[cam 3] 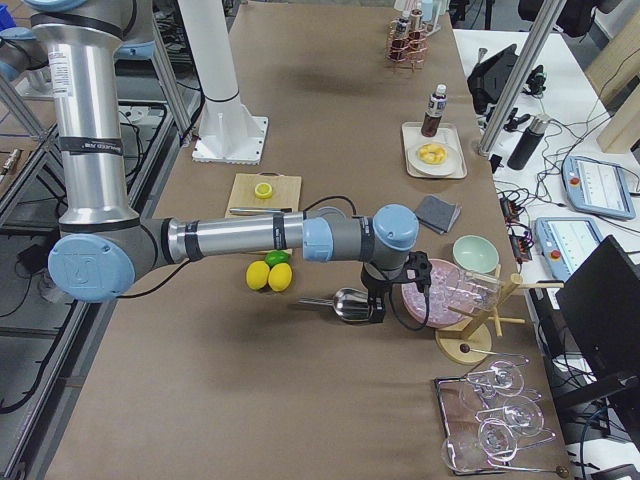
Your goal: Place donut on tray
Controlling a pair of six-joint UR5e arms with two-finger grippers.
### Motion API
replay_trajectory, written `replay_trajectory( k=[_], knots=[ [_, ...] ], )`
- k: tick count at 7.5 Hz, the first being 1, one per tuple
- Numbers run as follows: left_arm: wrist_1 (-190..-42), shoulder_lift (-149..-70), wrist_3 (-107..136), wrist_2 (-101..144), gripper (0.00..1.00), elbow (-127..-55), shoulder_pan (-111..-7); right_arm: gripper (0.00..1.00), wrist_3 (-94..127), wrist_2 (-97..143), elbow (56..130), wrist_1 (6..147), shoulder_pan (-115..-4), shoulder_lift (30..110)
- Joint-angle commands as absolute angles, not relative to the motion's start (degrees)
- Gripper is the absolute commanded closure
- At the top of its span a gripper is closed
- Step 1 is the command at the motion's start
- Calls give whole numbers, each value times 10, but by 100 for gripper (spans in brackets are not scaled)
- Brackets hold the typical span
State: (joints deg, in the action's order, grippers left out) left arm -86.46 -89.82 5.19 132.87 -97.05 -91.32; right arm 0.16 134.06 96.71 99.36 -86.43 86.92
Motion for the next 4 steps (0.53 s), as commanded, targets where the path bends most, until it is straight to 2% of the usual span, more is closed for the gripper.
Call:
replay_trajectory(
  k=[1,4],
  knots=[
    [-866,-895,52,1330,2,-970,-913,0,-54,1308,1036,1147,-893,851],
    [-866,-894,51,1328,2,-970,-913,0,-132,1306,986,1126,-893,888]
  ],
)
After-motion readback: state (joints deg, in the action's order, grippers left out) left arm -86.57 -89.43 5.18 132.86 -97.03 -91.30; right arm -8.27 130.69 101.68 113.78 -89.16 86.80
